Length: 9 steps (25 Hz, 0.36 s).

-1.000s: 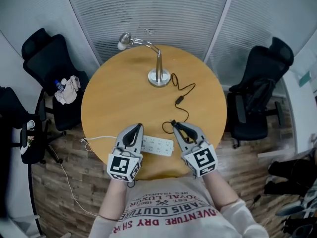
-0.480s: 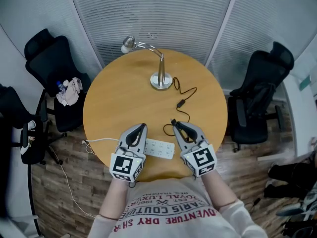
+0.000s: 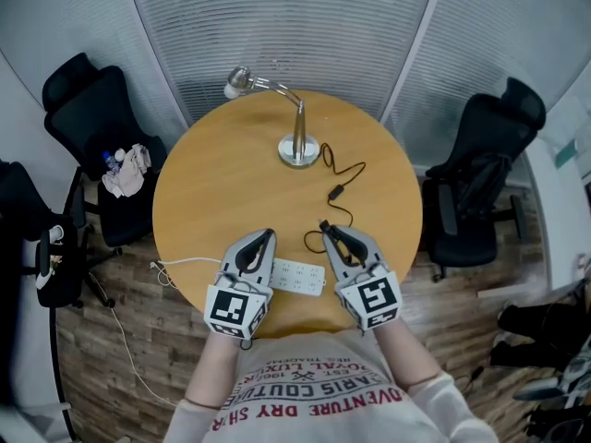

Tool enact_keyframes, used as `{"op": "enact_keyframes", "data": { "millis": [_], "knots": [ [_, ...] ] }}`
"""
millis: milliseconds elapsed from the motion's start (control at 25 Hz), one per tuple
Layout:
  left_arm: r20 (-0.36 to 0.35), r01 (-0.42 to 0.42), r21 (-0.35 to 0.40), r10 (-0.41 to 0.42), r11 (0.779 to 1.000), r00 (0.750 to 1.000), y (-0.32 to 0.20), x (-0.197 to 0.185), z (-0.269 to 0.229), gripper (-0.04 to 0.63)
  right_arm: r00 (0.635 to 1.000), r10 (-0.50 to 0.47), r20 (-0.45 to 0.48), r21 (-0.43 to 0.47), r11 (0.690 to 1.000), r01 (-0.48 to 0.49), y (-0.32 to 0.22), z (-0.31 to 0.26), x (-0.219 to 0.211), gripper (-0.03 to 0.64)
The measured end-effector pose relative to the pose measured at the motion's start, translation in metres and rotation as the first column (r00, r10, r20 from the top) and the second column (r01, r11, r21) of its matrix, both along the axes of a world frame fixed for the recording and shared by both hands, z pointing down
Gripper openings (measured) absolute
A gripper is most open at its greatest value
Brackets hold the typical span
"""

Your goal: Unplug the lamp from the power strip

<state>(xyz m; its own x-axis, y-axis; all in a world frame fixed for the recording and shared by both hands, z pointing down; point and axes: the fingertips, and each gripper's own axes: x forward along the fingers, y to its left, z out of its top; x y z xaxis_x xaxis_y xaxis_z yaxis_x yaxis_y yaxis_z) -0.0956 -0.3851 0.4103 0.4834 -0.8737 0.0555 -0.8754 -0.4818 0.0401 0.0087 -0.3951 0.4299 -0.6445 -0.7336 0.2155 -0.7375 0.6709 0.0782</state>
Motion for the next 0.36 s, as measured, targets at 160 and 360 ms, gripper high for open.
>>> {"op": "enact_keyframes", "data": {
  "millis": [160, 360],
  "knots": [
    [-0.003, -0.006, 0.006, 0.006, 1.000, 1.000, 0.0019, 0.0014, -0.0031, 0.028, 1.000, 0.007, -0.002, -0.001, 1.000, -0.007, 0.0016, 0.0001, 0.0009, 0.072],
    [-0.012, 0.002, 0.011, -0.002, 1.000, 1.000, 0.0033, -0.0019, -0.0076, 0.028, 1.000, 0.009, 0.001, -0.014, 1.000, -0.009, 0.0030, 0.0025, 0.0005, 0.072]
  ]
}}
